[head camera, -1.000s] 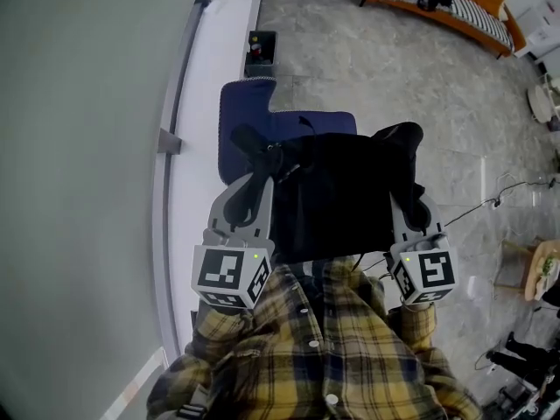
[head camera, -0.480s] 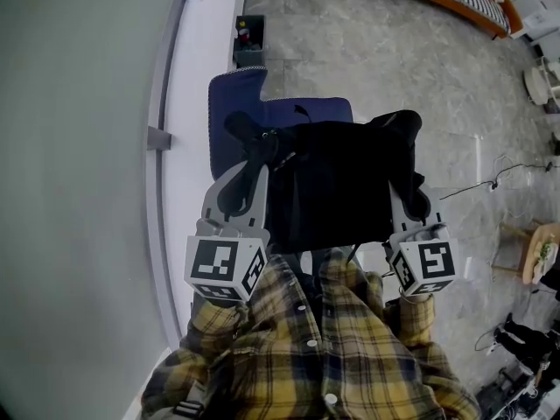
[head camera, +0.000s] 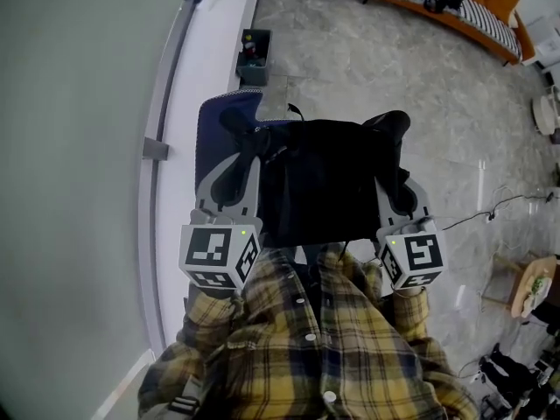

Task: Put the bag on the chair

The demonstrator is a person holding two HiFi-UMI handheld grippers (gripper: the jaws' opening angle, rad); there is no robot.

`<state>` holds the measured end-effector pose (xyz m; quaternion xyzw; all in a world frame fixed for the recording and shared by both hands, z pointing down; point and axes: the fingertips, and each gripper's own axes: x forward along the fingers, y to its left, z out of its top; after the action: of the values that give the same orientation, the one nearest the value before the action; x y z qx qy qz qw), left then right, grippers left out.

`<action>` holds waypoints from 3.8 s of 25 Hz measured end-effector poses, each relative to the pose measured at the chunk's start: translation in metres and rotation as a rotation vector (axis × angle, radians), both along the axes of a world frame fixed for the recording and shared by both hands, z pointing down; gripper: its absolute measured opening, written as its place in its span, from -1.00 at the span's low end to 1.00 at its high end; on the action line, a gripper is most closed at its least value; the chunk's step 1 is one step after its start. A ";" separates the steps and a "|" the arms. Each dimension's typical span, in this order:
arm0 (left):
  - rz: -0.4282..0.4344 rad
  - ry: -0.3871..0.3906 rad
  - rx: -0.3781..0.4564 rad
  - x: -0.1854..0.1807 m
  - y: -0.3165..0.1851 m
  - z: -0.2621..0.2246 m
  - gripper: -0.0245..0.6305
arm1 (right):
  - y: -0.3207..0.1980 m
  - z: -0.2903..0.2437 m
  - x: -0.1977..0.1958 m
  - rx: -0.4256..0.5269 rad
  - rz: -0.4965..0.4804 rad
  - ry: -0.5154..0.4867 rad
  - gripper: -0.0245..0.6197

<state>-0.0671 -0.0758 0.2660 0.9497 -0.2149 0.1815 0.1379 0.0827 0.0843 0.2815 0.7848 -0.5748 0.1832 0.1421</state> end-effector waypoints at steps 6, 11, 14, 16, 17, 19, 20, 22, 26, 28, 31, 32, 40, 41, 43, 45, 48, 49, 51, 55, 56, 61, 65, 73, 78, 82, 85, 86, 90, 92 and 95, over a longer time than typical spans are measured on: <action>-0.068 0.009 0.048 0.052 -0.020 -0.021 -0.74 | -0.030 -0.016 0.058 0.041 -0.077 0.016 -0.82; -0.110 0.008 0.074 0.060 -0.022 -0.024 -0.74 | -0.038 -0.016 0.072 0.068 -0.123 0.009 -0.82; -0.113 0.001 0.079 0.060 -0.020 -0.023 -0.74 | -0.038 -0.013 0.073 0.076 -0.124 -0.003 -0.82; -0.111 -0.005 0.076 0.060 -0.019 -0.022 -0.74 | -0.038 -0.012 0.073 0.075 -0.122 -0.013 -0.82; -0.108 -0.008 0.073 0.060 -0.020 -0.022 -0.74 | -0.038 -0.011 0.074 0.074 -0.119 -0.016 -0.82; -0.103 -0.013 0.068 0.062 -0.020 -0.022 -0.74 | -0.038 -0.010 0.074 0.068 -0.112 -0.022 -0.82; -0.101 -0.015 0.066 0.063 -0.021 -0.022 -0.74 | -0.038 -0.009 0.074 0.065 -0.109 -0.025 -0.82; -0.097 -0.017 0.062 0.063 -0.022 -0.022 -0.74 | -0.038 -0.009 0.074 0.059 -0.105 -0.027 -0.82; -0.089 -0.016 0.056 0.063 -0.027 -0.019 -0.74 | -0.042 -0.009 0.073 0.054 -0.097 -0.025 -0.82; -0.081 -0.020 0.054 0.063 -0.028 -0.016 -0.74 | -0.042 -0.007 0.072 0.046 -0.094 -0.026 -0.82; -0.075 -0.025 0.052 0.063 -0.027 -0.013 -0.74 | -0.043 -0.004 0.072 0.035 -0.099 -0.028 -0.82; -0.075 -0.027 0.050 0.062 -0.027 -0.012 -0.74 | -0.043 -0.004 0.072 0.030 -0.102 -0.028 -0.82; -0.076 -0.068 0.002 0.058 -0.037 0.026 -0.74 | -0.055 0.031 0.068 -0.030 -0.126 -0.052 -0.82; -0.078 -0.072 -0.004 0.057 -0.038 0.031 -0.74 | -0.057 0.036 0.068 -0.036 -0.130 -0.055 -0.82; -0.083 -0.081 -0.013 0.058 -0.041 0.039 -0.74 | -0.060 0.045 0.069 -0.046 -0.137 -0.059 -0.82; -0.081 -0.093 -0.020 0.060 -0.044 0.049 -0.74 | -0.063 0.055 0.070 -0.056 -0.137 -0.063 -0.82; -0.072 -0.113 -0.031 0.065 -0.049 0.066 -0.74 | -0.069 0.073 0.073 -0.075 -0.133 -0.069 -0.82; -0.069 -0.120 -0.033 0.067 -0.051 0.072 -0.74 | -0.071 0.079 0.075 -0.081 -0.133 -0.070 -0.82; -0.064 -0.126 -0.038 0.070 -0.052 0.082 -0.74 | -0.072 0.091 0.078 -0.089 -0.135 -0.073 -0.82; -0.072 -0.135 -0.054 0.074 -0.050 0.104 -0.74 | -0.071 0.113 0.084 -0.110 -0.134 -0.085 -0.82; -0.076 -0.141 -0.060 0.074 -0.049 0.111 -0.74 | -0.071 0.120 0.084 -0.118 -0.133 -0.091 -0.82; -0.097 -0.167 -0.073 0.072 -0.051 0.144 -0.74 | -0.077 0.153 0.085 -0.128 -0.138 -0.108 -0.82; -0.120 -0.189 -0.077 0.067 -0.055 0.172 -0.74 | -0.080 0.183 0.079 -0.156 -0.143 -0.119 -0.82; -0.147 -0.222 -0.106 0.061 -0.059 0.224 -0.74 | -0.083 0.236 0.073 -0.210 -0.156 -0.149 -0.82; -0.163 -0.247 -0.114 0.055 -0.058 0.253 -0.74 | -0.085 0.268 0.069 -0.244 -0.156 -0.160 -0.82; -0.162 -0.272 -0.134 0.052 -0.057 0.277 -0.74 | -0.085 0.291 0.067 -0.270 -0.156 -0.171 -0.82; -0.164 -0.295 -0.133 0.051 -0.057 0.293 -0.74 | -0.083 0.307 0.066 -0.292 -0.160 -0.172 -0.82; -0.164 -0.303 -0.133 0.051 -0.058 0.298 -0.74 | -0.082 0.312 0.066 -0.298 -0.162 -0.172 -0.82; -0.168 -0.332 -0.141 0.049 -0.057 0.320 -0.74 | -0.082 0.331 0.063 -0.323 -0.167 -0.177 -0.82; -0.172 -0.348 -0.151 0.046 -0.056 0.332 -0.74 | -0.081 0.340 0.062 -0.338 -0.170 -0.177 -0.82; -0.180 -0.363 -0.167 0.043 -0.053 0.347 -0.74 | -0.079 0.353 0.062 -0.355 -0.172 -0.173 -0.82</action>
<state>-0.0238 -0.1289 0.6135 0.8637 -0.3045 0.3537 0.1905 0.1448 0.0054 0.6341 0.6769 -0.6083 0.3356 0.2434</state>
